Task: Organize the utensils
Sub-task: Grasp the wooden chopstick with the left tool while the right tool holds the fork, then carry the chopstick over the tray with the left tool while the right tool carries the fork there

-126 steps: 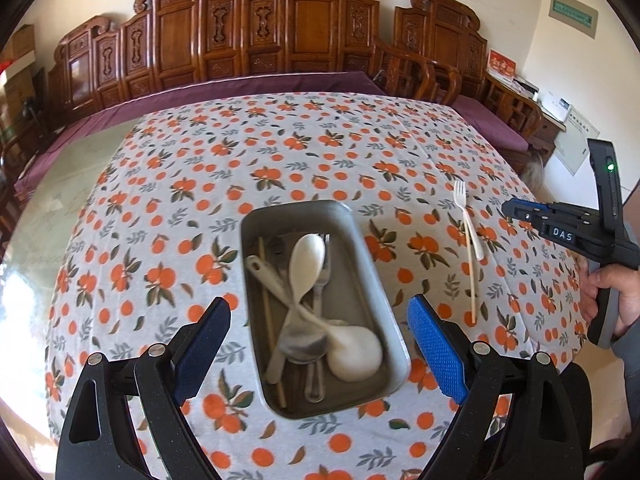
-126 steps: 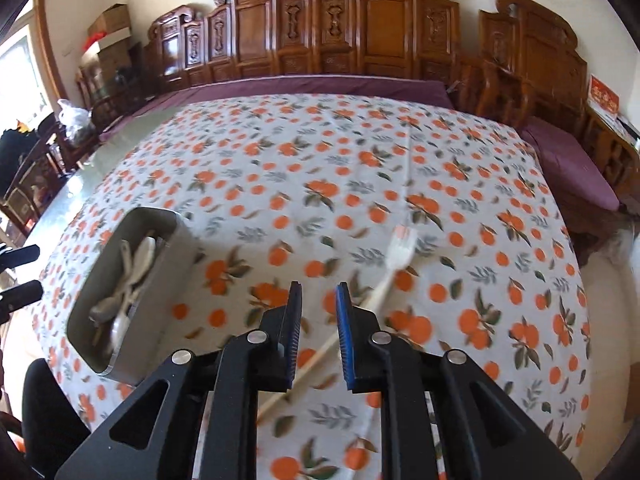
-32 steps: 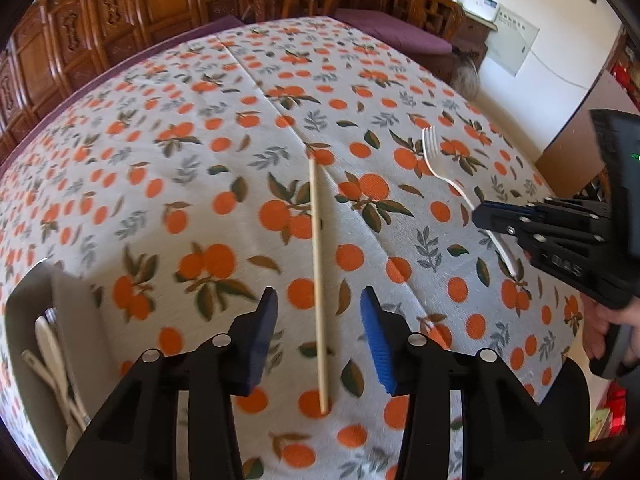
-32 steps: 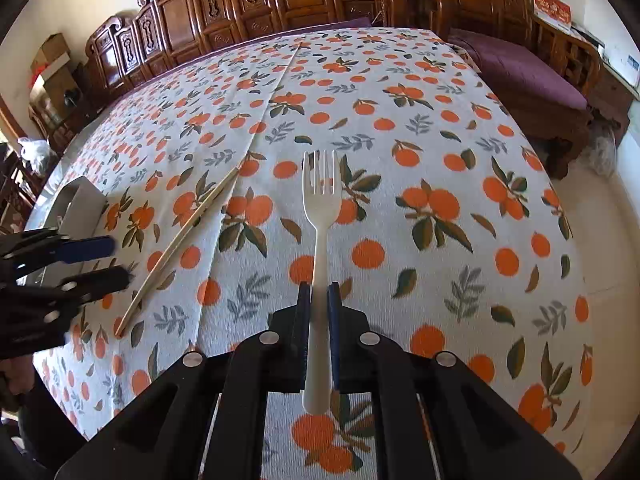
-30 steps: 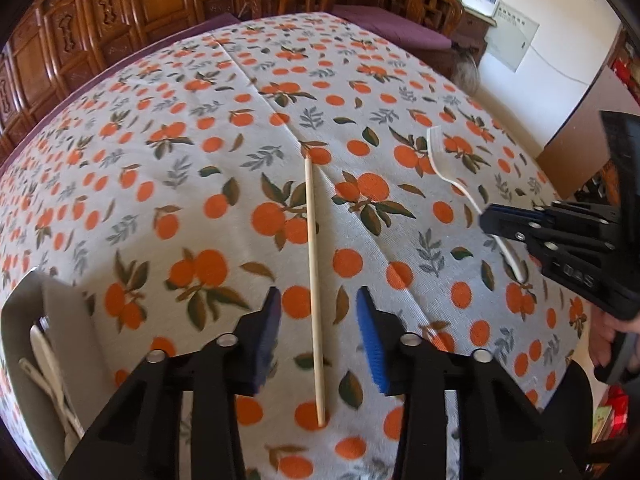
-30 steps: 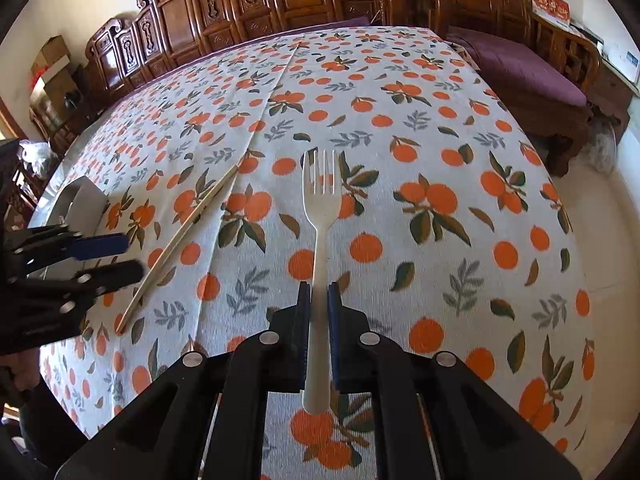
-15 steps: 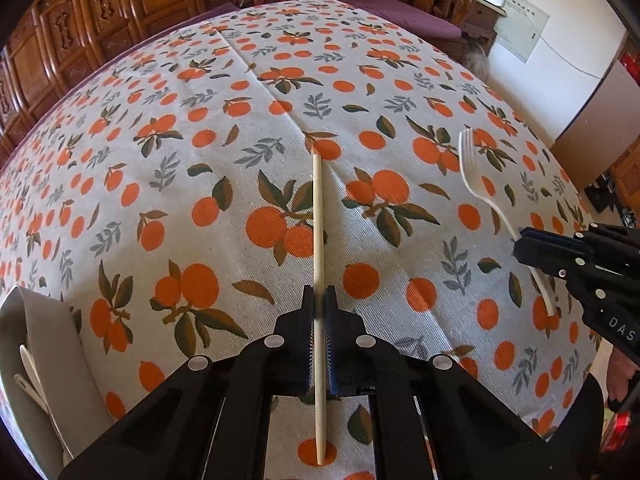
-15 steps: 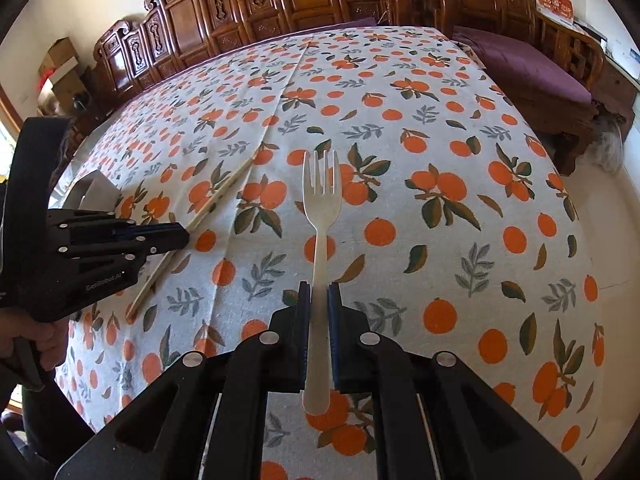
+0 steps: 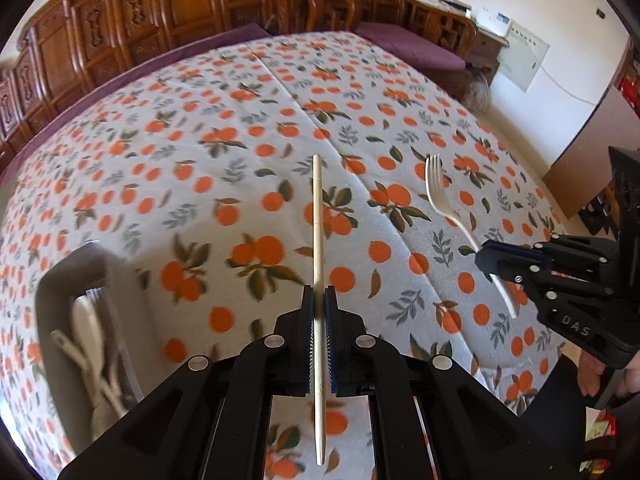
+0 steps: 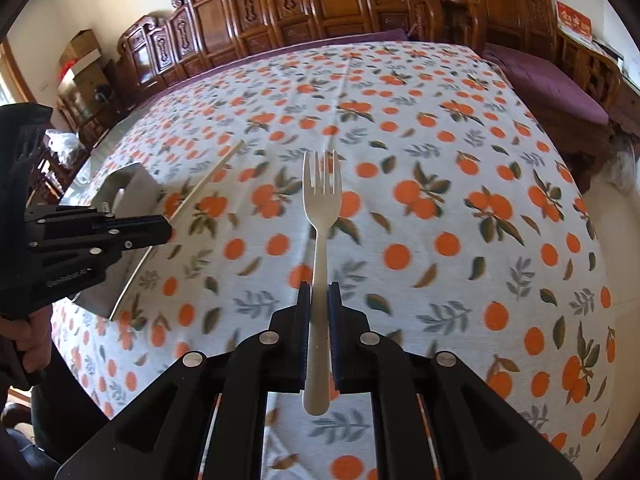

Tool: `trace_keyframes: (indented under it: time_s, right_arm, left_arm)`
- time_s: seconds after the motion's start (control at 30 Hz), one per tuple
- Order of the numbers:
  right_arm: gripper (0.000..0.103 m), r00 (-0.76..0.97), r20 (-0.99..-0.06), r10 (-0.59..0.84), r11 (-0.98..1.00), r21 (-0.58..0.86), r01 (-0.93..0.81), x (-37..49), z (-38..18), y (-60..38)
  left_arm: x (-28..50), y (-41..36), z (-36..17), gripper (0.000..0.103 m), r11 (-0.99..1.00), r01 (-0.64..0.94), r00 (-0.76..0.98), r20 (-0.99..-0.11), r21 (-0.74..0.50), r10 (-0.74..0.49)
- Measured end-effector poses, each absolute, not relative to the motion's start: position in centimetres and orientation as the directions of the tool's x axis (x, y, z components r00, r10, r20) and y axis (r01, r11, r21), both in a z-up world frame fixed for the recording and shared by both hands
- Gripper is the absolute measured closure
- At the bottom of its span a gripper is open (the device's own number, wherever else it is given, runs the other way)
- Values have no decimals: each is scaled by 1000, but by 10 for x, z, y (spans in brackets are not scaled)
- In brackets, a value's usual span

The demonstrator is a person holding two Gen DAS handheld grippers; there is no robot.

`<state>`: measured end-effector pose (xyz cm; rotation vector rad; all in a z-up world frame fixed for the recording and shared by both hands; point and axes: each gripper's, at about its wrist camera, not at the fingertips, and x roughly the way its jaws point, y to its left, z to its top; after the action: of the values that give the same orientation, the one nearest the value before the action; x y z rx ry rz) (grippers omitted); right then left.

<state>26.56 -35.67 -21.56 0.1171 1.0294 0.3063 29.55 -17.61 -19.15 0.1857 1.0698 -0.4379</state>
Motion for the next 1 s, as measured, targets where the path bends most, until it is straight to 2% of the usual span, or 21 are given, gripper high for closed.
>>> trace_keyframes:
  time_s: [0.47, 1.0]
  right_arm:
    - [93, 472, -809, 350, 930, 242, -276, 264, -194, -294]
    - [93, 445, -805, 393, 905, 253, -341, 261, -186, -247]
  left_arm:
    - [277, -96, -146, 99, 936, 345, 497, -833, -69, -244]
    - [285, -27, -153, 99, 962, 266, 509, -839, -61, -194]
